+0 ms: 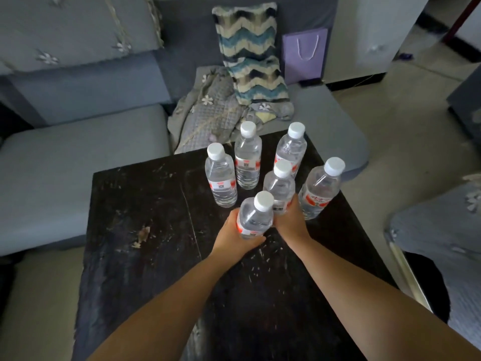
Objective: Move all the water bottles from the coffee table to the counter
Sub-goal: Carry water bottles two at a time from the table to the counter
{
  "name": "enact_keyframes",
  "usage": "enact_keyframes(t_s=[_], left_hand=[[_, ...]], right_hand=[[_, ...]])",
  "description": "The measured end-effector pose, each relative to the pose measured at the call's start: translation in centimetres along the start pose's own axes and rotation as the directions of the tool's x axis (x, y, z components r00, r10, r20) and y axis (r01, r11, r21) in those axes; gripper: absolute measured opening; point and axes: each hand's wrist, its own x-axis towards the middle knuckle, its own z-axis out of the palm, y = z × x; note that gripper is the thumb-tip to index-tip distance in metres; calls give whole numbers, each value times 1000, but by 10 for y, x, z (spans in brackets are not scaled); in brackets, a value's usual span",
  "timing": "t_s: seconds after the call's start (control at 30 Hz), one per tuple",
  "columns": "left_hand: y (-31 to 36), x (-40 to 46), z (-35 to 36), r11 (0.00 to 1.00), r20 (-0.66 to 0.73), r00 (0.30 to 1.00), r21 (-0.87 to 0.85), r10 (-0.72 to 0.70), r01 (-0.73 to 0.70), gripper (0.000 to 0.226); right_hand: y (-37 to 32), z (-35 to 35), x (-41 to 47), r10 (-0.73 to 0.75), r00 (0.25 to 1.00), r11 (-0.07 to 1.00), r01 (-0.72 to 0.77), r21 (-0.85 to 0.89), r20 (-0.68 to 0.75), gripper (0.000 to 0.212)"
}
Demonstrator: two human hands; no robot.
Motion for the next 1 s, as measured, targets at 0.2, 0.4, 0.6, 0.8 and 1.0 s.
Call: enact_keyframes(t_s=[0.2, 0.4, 0.6, 0.8, 1.0], left_hand=[[-9, -6, 0, 975, -97, 988, -198, -121, 100, 66], [-7, -27, -9, 971, -63, 989, -209, -131, 115, 76], [2, -70, -14, 923, 86, 994, -373, -63, 91, 49], [17, -120, -5, 938, 245, 969, -343, 31, 56, 21], [37, -168, 45, 985, 444, 886, -164, 129, -61, 24]], right_hand=[[13, 0, -6, -91, 995, 996, 90, 21, 48, 60], [17, -5, -42, 29, 996, 998, -34, 50, 83, 72], [10, -28, -97, 109, 993, 991, -112, 70, 51, 70], [28, -57, -168, 205, 975, 974, -194, 117, -83, 83], [63, -107, -253, 320, 906, 941, -270, 204, -277, 77]])
